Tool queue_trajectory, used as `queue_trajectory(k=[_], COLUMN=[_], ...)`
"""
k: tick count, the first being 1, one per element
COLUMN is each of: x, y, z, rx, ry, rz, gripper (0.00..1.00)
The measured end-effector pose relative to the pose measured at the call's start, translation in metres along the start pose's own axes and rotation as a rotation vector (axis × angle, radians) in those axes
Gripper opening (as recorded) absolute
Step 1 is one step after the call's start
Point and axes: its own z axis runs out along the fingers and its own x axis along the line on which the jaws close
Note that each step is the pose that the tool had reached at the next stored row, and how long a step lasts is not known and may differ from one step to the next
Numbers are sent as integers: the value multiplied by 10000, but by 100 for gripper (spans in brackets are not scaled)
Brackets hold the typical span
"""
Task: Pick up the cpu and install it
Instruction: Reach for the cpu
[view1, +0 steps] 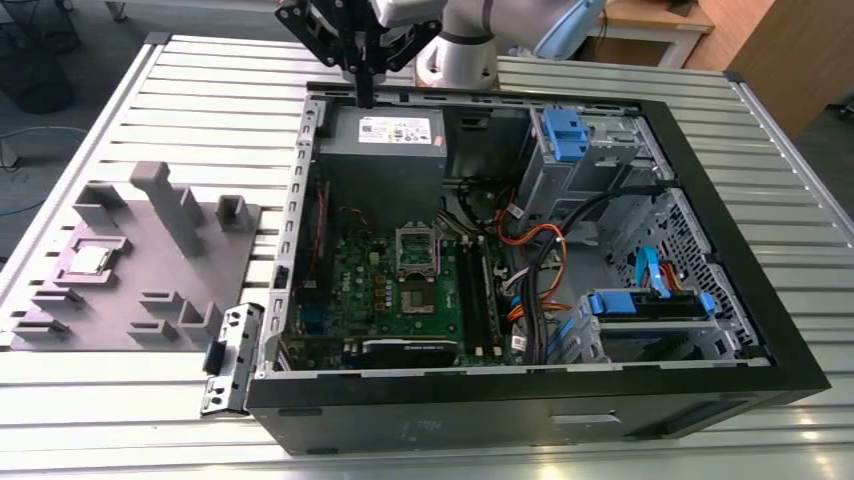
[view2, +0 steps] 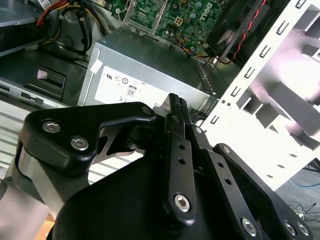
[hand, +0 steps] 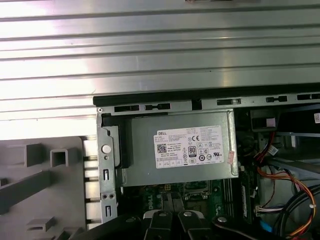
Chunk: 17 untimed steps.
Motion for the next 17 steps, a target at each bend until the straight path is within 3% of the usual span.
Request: queue_trajectory(k=[10, 17], x=[21, 73], y=[-2, -6], z=[-1, -2], rx=[0, 0], ry=[0, 0], rz=[1, 0], gripper=[11, 11])
